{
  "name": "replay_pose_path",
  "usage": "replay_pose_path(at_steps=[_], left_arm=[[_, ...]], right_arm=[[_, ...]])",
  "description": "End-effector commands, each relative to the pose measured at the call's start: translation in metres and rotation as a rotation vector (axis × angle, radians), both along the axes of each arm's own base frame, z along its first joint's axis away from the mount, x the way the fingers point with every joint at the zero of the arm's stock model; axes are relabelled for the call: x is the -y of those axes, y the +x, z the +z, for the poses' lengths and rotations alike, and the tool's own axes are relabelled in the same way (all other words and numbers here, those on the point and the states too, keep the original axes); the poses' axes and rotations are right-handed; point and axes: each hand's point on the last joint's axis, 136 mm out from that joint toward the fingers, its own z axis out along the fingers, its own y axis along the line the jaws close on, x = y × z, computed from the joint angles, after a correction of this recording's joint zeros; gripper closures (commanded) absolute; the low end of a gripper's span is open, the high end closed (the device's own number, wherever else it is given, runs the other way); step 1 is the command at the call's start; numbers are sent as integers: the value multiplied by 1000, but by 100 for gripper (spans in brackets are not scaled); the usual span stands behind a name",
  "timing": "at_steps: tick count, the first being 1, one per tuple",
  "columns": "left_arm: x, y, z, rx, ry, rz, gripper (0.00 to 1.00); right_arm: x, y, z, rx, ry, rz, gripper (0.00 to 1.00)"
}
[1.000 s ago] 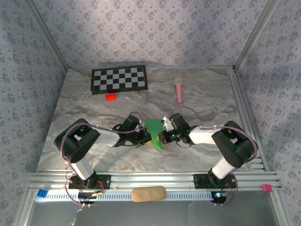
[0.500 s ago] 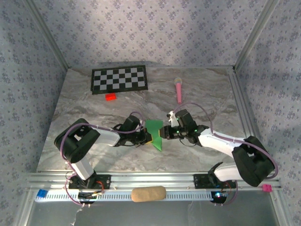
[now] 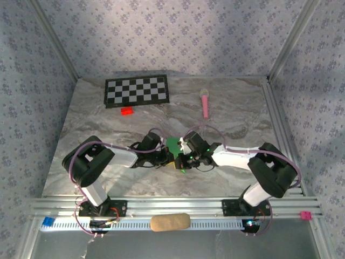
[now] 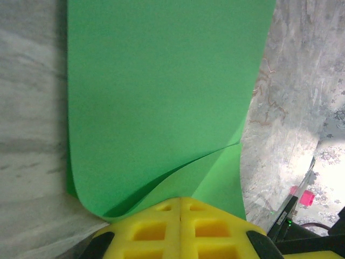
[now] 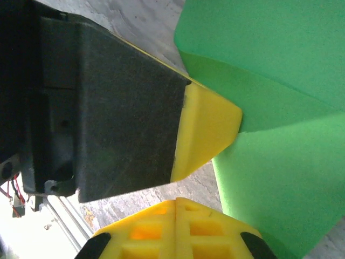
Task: Fold a paper plane with a square sheet of paper (pick it up from the middle)
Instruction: Third fold the triangle at the center of the table.
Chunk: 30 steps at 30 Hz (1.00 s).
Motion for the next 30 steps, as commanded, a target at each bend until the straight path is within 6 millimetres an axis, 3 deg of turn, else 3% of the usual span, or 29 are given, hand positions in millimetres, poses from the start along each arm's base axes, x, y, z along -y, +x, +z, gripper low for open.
replay_pose_path(at_steps=[1, 12, 30], left_arm=[[-15, -9, -21, -38, 94, 12, 100], [-14, -8, -19, -34, 91, 9, 100], [-20, -9, -27, -49, 124, 31, 100]], right_arm=[[2, 2, -7, -27, -52, -26, 100], [10, -6, -26, -73, -96, -22, 100], [23, -24, -36, -133, -42, -47, 99]])
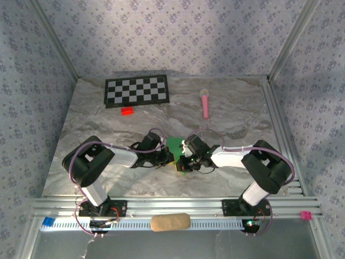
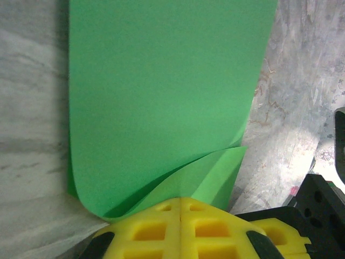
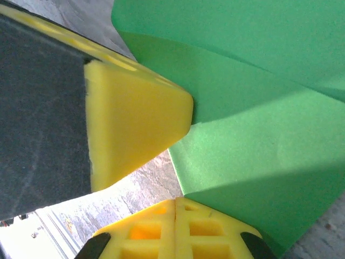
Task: Fold a paper plane with a square sheet of paper (pick it up from the middle)
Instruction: Third fold the triangle at the center of the table.
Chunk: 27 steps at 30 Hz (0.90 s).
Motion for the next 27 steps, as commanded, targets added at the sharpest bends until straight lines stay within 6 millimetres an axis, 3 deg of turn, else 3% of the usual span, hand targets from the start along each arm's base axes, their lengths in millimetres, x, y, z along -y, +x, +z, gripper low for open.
replay_pose_path(at_steps=[1, 20, 23, 27], left_arm=[[-20, -9, -27, -50, 123, 30, 100], [-23, -7, -28, -45, 135, 49, 100], [-23, -7, -27, -44, 132, 47, 100], [-22, -7, -26, -41, 129, 41, 100]], right_arm=[[14, -18, -10, -80, -28, -7, 99], [45, -44, -11, -106, -52, -26, 99], [42, -39, 1, -78, -36, -30, 99], [27, -26, 31, -18, 41, -27, 99]])
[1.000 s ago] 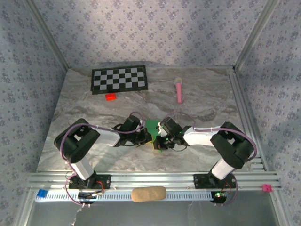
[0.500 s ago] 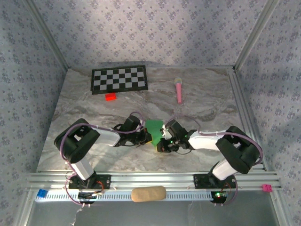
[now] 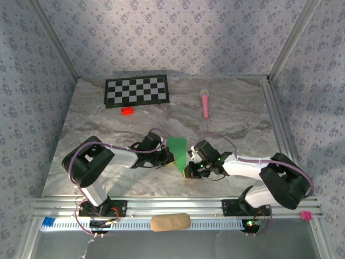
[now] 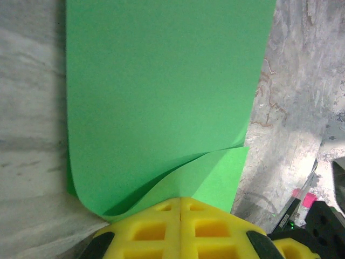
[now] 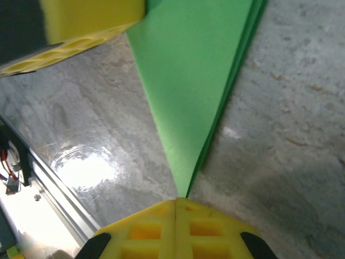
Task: Fold a paper plane with a square sheet of paper (pick it up from the middle)
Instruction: Third fold the triangle at the center of the table.
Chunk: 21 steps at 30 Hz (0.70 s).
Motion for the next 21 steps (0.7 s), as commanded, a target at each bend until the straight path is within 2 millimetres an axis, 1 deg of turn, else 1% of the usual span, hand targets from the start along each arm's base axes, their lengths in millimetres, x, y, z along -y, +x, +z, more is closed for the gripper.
replay_pose_path(at_steps=[1, 2, 5, 8, 12, 15, 21], left_arm=[[-21, -8, -26, -48, 119, 36, 100], [-21, -8, -26, -47, 118, 36, 100], [-21, -8, -26, -47, 117, 33, 100], [-21, -7, -25, -48, 118, 34, 100], [-20, -7, -24, -45, 116, 31, 100], [-20, -8, -24, -47, 116, 30, 100], [-20, -7, -24, -46, 118, 31, 100]], right_arm=[[-12, 12, 27, 39, 42, -5, 99], [-13, 16, 29, 47, 36, -4, 99], [-18, 28, 26, 45, 8, -19, 100], [-30, 36, 21, 33, 26, -35, 100], [-34, 38, 6, 11, -9, -43, 100], [-28, 33, -9, -9, -41, -53, 100], [-10, 1, -30, -83, -74, -12, 100]])
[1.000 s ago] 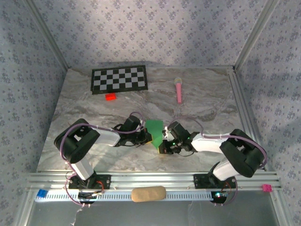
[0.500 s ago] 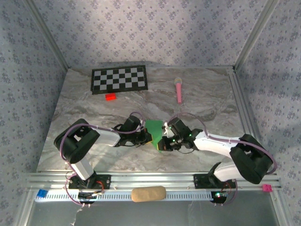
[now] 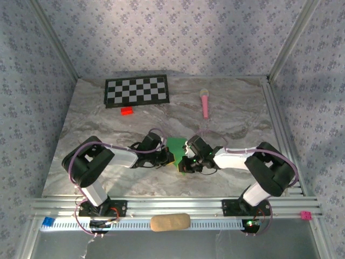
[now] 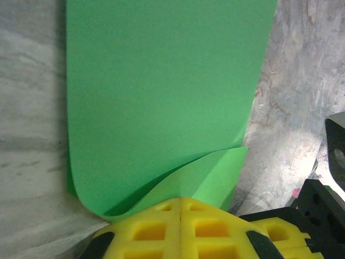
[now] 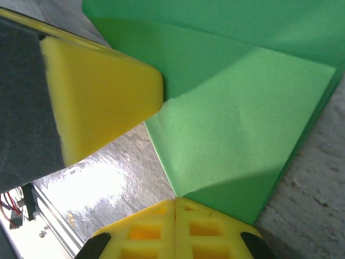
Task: Fold a paper plane with a square sheet of paper (pick it up from the middle)
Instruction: Third fold the triangle at the center of the table.
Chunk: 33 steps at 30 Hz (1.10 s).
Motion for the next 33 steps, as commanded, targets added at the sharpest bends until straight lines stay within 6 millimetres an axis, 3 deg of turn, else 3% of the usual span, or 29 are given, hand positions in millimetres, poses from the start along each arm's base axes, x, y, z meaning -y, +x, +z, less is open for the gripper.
replay_pose_path(at_steps=[1, 4, 15, 23, 28, 33], left_arm=[[-20, -8, -24, -46, 120, 27, 100], [-21, -8, -25, -47, 129, 25, 100], [-21, -7, -24, -40, 126, 29, 100], [-24, -8, -26, -39, 139, 26, 100], [-22, -6, -25, -37, 140, 21, 100], [-23, -7, -25, -38, 141, 23, 100]], right_arm=[[18, -29, -20, -82, -60, 18, 100], [24, -30, -17, -83, -62, 9, 100], [8, -3, 22, 26, 4, -17, 100], [3, 7, 14, 30, 11, -69, 100], [23, -7, -17, -45, -72, -93, 100], [27, -16, -20, -64, -75, -87, 100]])
